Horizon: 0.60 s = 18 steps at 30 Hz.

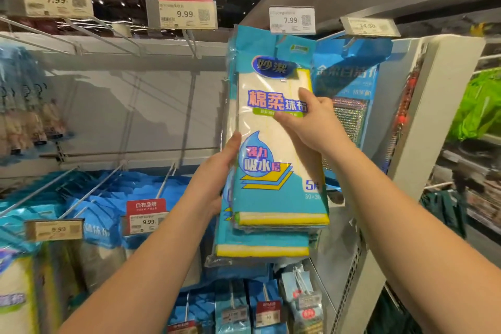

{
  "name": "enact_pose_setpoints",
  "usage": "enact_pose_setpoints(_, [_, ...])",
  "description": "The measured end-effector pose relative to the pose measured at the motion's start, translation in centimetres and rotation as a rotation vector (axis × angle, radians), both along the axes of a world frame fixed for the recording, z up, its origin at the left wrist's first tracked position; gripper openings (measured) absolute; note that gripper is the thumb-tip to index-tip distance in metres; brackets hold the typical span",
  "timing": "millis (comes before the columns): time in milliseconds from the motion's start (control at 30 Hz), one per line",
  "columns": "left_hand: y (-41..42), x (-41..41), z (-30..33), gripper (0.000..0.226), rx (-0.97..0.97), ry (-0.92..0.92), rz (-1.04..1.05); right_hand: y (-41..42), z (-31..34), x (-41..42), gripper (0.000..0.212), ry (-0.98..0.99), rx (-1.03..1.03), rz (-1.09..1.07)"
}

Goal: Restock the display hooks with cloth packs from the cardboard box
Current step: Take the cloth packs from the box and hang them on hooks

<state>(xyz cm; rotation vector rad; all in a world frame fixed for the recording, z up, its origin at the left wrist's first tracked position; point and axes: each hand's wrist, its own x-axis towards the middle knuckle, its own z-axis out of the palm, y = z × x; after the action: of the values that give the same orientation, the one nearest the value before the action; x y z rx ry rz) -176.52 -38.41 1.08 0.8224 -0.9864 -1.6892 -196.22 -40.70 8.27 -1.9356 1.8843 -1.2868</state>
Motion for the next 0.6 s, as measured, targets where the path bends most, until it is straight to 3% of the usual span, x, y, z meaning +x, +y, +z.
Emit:
enact_pose_setpoints(67, [0.2, 1.6, -1.0, 0.078, -0.013, -0.055, 0.062, -0.3, 0.0, -0.2, 0.088, 0.019, 0.012, -0.003])
enact_pose_setpoints(333, [1.6, 9.9, -4.9, 0.027, -0.077, -0.147, 0.38, -2.8, -1.8, 0.6, 0.091, -0.05, -0.02, -0.007])
enact_pose_setpoints(600, [3.8, 12.7, -5.4, 0.023, -0.049, -0.089, 0.376, -6.0, -3.8, 1.9, 0.091, -0.031, -0.126, -0.12])
